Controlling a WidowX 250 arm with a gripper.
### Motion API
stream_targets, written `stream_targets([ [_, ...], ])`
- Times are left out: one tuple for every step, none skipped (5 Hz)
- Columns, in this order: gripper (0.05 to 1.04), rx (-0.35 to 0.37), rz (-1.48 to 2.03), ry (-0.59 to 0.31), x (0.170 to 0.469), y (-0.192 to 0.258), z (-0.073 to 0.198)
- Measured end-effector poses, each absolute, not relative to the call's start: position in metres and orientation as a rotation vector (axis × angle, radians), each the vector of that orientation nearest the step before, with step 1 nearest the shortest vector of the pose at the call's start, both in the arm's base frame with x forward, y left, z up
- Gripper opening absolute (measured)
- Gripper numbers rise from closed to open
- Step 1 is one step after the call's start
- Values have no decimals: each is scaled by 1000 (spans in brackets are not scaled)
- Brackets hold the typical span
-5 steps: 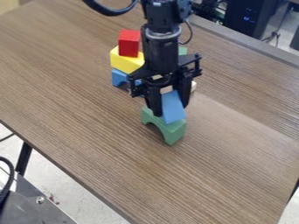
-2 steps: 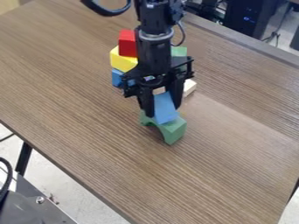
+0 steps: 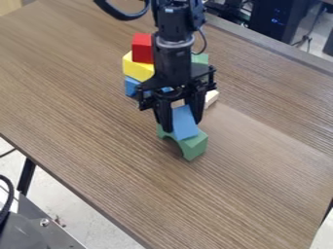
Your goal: Take the blue cube and put it on top of the grreen cube
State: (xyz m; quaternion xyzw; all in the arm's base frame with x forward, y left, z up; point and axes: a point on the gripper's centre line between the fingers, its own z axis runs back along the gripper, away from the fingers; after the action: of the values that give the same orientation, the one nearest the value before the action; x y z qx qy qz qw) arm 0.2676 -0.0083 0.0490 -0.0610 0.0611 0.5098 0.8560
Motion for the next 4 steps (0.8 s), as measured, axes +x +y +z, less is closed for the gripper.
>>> stream_targets([
  [916,-96,1072,124,268,-9,50],
  [1003,-76,1040,122,267,-13,52],
  [999,-98,995,80,271,-21,64],
  [999,-106,883,30,280,-36,81],
])
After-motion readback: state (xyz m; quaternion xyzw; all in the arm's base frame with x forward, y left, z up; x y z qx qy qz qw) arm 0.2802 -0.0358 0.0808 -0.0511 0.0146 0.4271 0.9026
